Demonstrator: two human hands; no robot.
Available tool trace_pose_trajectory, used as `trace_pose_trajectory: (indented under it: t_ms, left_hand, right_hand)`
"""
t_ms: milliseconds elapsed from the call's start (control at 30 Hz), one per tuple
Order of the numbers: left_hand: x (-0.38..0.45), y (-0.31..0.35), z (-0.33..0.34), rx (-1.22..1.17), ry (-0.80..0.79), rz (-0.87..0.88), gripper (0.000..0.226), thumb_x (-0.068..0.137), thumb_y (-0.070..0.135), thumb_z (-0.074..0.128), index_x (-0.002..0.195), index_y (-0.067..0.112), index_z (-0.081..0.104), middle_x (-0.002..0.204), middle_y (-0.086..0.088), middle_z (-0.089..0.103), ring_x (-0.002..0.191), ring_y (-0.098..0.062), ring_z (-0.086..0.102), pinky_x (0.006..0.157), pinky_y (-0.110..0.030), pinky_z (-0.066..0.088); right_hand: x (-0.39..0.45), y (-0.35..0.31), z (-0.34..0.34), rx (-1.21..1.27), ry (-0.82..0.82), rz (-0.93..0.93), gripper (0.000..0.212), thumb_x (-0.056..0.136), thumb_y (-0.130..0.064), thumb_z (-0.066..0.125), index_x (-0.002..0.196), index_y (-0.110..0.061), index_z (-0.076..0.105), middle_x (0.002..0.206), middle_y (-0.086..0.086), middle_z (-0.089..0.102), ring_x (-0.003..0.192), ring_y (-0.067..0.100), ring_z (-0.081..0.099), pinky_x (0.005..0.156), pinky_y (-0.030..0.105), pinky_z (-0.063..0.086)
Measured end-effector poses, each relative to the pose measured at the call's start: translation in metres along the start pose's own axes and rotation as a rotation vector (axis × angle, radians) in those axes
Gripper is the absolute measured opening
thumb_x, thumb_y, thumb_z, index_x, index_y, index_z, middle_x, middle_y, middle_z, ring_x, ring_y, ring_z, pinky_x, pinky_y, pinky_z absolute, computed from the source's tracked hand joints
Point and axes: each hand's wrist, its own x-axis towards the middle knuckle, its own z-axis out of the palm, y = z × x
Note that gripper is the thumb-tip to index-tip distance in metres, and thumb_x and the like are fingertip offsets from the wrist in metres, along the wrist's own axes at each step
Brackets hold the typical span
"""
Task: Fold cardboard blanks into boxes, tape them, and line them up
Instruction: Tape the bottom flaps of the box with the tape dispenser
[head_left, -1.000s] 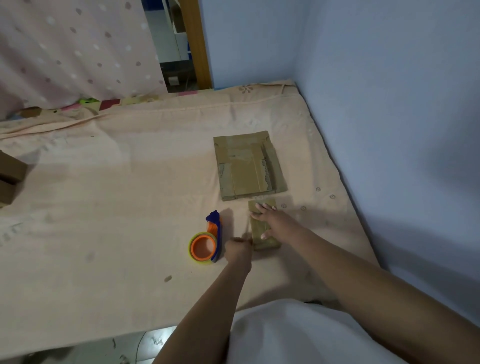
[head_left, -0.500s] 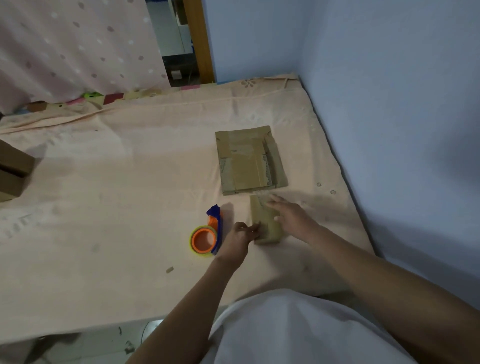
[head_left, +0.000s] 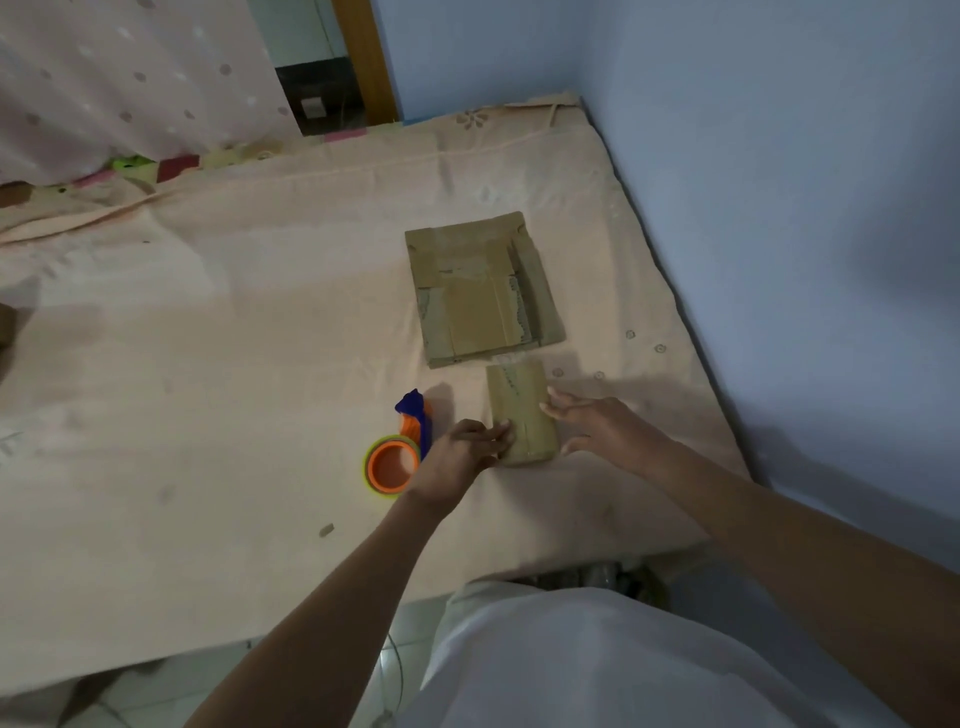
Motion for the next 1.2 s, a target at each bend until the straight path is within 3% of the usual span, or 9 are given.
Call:
trace_pose_trajectory:
  t_ms: [133, 300, 400, 467, 567, 733, 933, 1033, 1200]
  left_hand:
    - [0.001, -0.001, 0.002, -0.045, 0.021, 0.018, 0.046, 0.083, 0.0, 0.073, 0.128, 0.01, 0.066, 0.132, -0.001, 0.064, 0.105, -0.021, 0.058, 0.091, -0.011, 0.041]
    - [0.002, -0.005, 0.006, -0.075, 0.068, 0.017, 0.049, 0.078, 0.002, 0.078, 0.125, 0.01, 0.069, 0.129, -0.003, 0.066, 0.1, -0.023, 0.063, 0.092, -0.005, 0.035]
    - [0.0, 0.0, 0.013, -0.128, 0.111, 0.002, 0.045, 0.079, 0.003, 0.078, 0.122, 0.007, 0.07, 0.129, -0.006, 0.066, 0.097, -0.013, 0.062, 0.091, -0.005, 0.039]
    - [0.002, 0.003, 0.019, -0.213, 0.141, -0.029, 0.04, 0.082, -0.001, 0.074, 0.121, 0.003, 0.069, 0.128, -0.01, 0.066, 0.096, -0.003, 0.061, 0.09, -0.008, 0.047]
    - [0.001, 0.004, 0.027, -0.24, 0.183, -0.078, 0.038, 0.084, -0.001, 0.072, 0.122, 0.004, 0.068, 0.131, -0.009, 0.064, 0.099, -0.014, 0.066, 0.087, -0.023, 0.056]
    - [-0.001, 0.009, 0.031, -0.274, 0.245, -0.178, 0.042, 0.08, -0.004, 0.076, 0.12, 0.007, 0.07, 0.133, 0.007, 0.059, 0.105, -0.014, 0.065, 0.093, -0.015, 0.05]
    - [-0.003, 0.01, 0.01, -0.033, -0.023, -0.112, 0.059, 0.085, 0.026, 0.076, 0.139, 0.013, 0.057, 0.149, 0.005, 0.048, 0.117, -0.022, 0.049, 0.102, -0.032, 0.043]
    - [-0.002, 0.014, 0.006, -0.091, 0.063, -0.137, 0.039, 0.094, 0.013, 0.066, 0.132, 0.01, 0.062, 0.143, 0.0, 0.054, 0.124, -0.022, 0.058, 0.107, -0.027, 0.043]
    - [0.001, 0.032, 0.011, -0.338, 0.242, -0.445, 0.036, 0.091, -0.012, 0.056, 0.12, 0.004, 0.069, 0.133, -0.003, 0.062, 0.118, -0.017, 0.063, 0.096, -0.007, 0.042]
  right_hand:
    - [-0.001, 0.001, 0.002, 0.004, 0.028, -0.005, 0.078, 0.076, -0.014, 0.085, 0.145, -0.023, 0.05, 0.153, -0.016, 0.028, 0.144, 0.006, 0.03, 0.12, 0.028, 0.027]
    - [-0.004, 0.001, 0.006, -0.038, 0.054, -0.032, 0.08, 0.078, -0.014, 0.084, 0.148, -0.021, 0.045, 0.155, -0.013, 0.027, 0.141, 0.002, 0.031, 0.117, 0.022, 0.028]
    - [-0.007, -0.001, 0.01, -0.046, 0.033, -0.019, 0.082, 0.08, -0.014, 0.083, 0.151, -0.021, 0.041, 0.158, -0.013, 0.023, 0.141, 0.001, 0.027, 0.115, 0.018, 0.029]
    - [-0.008, -0.002, 0.011, -0.032, 0.034, -0.012, 0.082, 0.082, -0.015, 0.081, 0.152, -0.02, 0.039, 0.159, -0.014, 0.02, 0.143, 0.005, 0.028, 0.116, 0.023, 0.033]
    - [-0.011, -0.004, 0.013, -0.042, 0.043, -0.01, 0.081, 0.084, -0.017, 0.08, 0.153, -0.02, 0.038, 0.16, -0.013, 0.02, 0.141, 0.004, 0.03, 0.114, 0.026, 0.038]
    - [-0.011, -0.011, 0.019, -0.116, 0.065, 0.007, 0.08, 0.087, -0.019, 0.078, 0.155, -0.017, 0.035, 0.162, -0.008, 0.018, 0.144, 0.015, 0.038, 0.115, 0.034, 0.039]
    - [-0.016, -0.023, 0.014, -0.061, 0.005, 0.069, 0.071, 0.094, 0.005, 0.053, 0.157, -0.016, 0.028, 0.165, -0.005, 0.012, 0.148, 0.019, 0.031, 0.118, 0.031, 0.033]
    - [-0.011, -0.033, 0.014, -0.019, 0.073, 0.118, 0.054, 0.099, -0.007, 0.053, 0.151, -0.01, 0.04, 0.163, 0.002, 0.023, 0.146, 0.021, 0.036, 0.118, 0.027, 0.031]
    - [-0.005, -0.041, 0.019, -0.013, 0.056, 0.188, 0.062, 0.098, -0.023, 0.063, 0.152, -0.007, 0.038, 0.164, 0.003, 0.023, 0.149, 0.022, 0.029, 0.119, 0.028, 0.021]
